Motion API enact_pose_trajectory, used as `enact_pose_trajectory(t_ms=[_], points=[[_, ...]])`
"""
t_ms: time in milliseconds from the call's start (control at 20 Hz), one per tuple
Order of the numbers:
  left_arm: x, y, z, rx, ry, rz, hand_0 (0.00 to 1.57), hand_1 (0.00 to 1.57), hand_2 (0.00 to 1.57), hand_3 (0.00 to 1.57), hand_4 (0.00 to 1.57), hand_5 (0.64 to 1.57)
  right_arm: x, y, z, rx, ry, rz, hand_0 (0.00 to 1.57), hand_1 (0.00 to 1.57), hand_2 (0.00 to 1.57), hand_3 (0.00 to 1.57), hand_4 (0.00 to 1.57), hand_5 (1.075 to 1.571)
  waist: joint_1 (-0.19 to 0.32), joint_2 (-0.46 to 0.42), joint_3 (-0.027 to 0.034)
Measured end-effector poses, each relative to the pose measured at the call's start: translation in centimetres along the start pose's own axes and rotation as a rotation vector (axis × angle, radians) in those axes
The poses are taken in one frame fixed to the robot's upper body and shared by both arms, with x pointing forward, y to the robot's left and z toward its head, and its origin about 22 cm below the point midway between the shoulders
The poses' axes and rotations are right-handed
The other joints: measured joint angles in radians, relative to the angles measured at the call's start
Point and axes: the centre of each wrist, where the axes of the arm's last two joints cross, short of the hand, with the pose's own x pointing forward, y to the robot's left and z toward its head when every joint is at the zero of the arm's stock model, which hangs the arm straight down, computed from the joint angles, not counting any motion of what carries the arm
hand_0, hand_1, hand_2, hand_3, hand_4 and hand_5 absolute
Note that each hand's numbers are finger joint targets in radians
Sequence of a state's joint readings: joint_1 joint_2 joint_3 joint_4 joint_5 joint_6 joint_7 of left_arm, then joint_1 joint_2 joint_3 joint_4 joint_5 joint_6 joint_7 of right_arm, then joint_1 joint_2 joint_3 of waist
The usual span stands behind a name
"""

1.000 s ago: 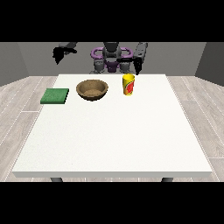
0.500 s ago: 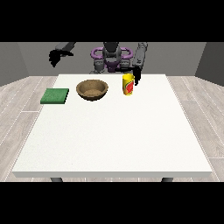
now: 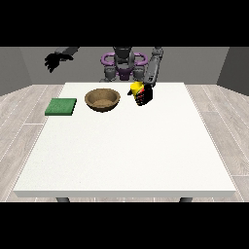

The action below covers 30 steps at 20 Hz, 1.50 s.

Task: Pick the cup and pour the ball into the bowl, then pick the bowl and place it on the pad

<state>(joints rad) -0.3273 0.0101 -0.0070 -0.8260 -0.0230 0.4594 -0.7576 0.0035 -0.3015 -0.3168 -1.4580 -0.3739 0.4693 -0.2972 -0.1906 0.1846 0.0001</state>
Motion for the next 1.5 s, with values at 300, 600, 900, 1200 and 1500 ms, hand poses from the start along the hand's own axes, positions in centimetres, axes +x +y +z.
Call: enact_pose_trajectory(t_ms=[300,600,900,1200,1500], points=[[0.1,-1.4,-0.7,-0.019,-0.003,-0.138,1.32,1.32,1.57,1.57,1.21,1.561,0.1,-1.8,0.4,-0.025,0.050,-0.010,0.00,0.00,0.00,0.00,0.40,1.571,0.011,-0.053,0.0014],[1.6,-3.2,-3.3,-0.103,0.003,-0.401,1.32,1.32,1.57,1.57,1.24,1.553,0.7,-2.9,-0.8,-0.052,0.158,0.004,0.00,0.00,0.00,0.00,0.57,1.569,0.029,-0.174,0.0024],[1.6,-2.5,-6.7,-0.205,-0.079,-0.787,1.17,1.17,1.57,1.35,1.06,1.569,0.4,-2.6,-2.3,-0.072,0.217,0.020,0.00,0.00,0.00,0.00,0.63,1.565,0.047,-0.230,0.0062],[4.1,-5.7,-9.4,-0.314,-0.085,-1.043,1.00,1.00,1.57,1.28,1.05,1.567,-0.8,-3.5,-1.5,-0.123,0.298,0.027,0.00,0.00,0.00,0.00,0.64,1.565,0.094,-0.305,0.0042],[7.3,-9.8,-10.0,-0.363,-0.099,-1.195,0.79,0.79,1.57,1.21,1.01,1.568,-1.9,-4.7,-0.3,-0.152,0.311,0.011,0.00,0.00,0.00,0.00,0.66,1.564,0.110,-0.314,0.0020]])
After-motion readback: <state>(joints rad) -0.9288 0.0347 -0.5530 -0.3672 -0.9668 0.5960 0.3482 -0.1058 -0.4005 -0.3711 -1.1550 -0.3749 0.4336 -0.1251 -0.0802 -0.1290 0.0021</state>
